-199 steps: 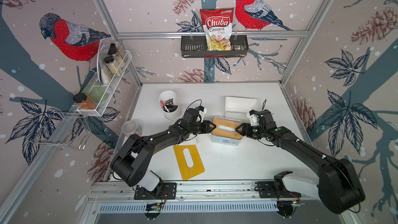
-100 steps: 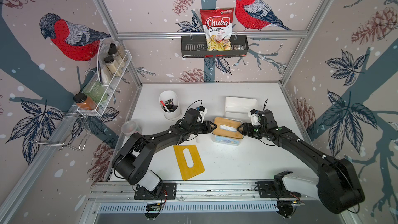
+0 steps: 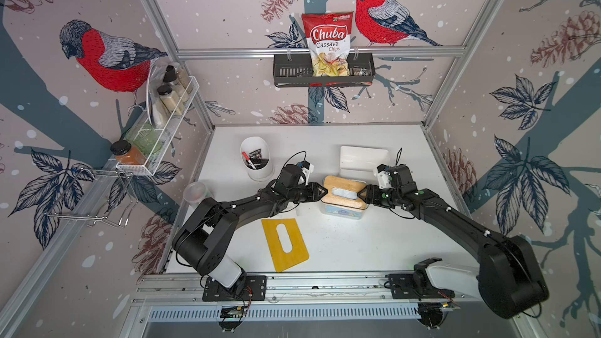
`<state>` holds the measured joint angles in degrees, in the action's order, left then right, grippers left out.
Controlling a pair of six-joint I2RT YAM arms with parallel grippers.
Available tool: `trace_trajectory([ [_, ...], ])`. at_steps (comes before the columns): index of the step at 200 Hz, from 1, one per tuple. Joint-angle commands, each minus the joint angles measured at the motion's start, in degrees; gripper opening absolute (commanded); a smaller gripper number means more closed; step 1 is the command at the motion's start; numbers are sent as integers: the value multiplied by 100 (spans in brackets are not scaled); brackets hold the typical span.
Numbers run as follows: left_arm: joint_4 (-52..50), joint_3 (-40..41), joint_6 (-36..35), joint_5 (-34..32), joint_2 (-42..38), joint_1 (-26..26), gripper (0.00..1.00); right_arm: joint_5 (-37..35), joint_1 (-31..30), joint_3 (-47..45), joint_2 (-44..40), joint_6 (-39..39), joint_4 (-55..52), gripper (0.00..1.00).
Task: Put the tissue paper into the tissue box
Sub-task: Close the box lid on the tissue box.
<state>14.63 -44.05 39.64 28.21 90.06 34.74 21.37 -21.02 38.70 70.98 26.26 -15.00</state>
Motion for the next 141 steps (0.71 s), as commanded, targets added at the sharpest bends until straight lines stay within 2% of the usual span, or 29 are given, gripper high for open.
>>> trace_trajectory([
  [1,-76,-60,-57,15,-39,-99,47,87,44,67,43,-160,15,61],
  [40,105,-166,-78,134,-4,-343,57,105,61,102,56,-222,-28,61],
  [76,222,-425,-139,264,254,-336,58,105,62,144,56,-262,-77,61],
  [141,419,-560,-554,77,433,-232,41,227,56,160,239,-253,-38,61],
])
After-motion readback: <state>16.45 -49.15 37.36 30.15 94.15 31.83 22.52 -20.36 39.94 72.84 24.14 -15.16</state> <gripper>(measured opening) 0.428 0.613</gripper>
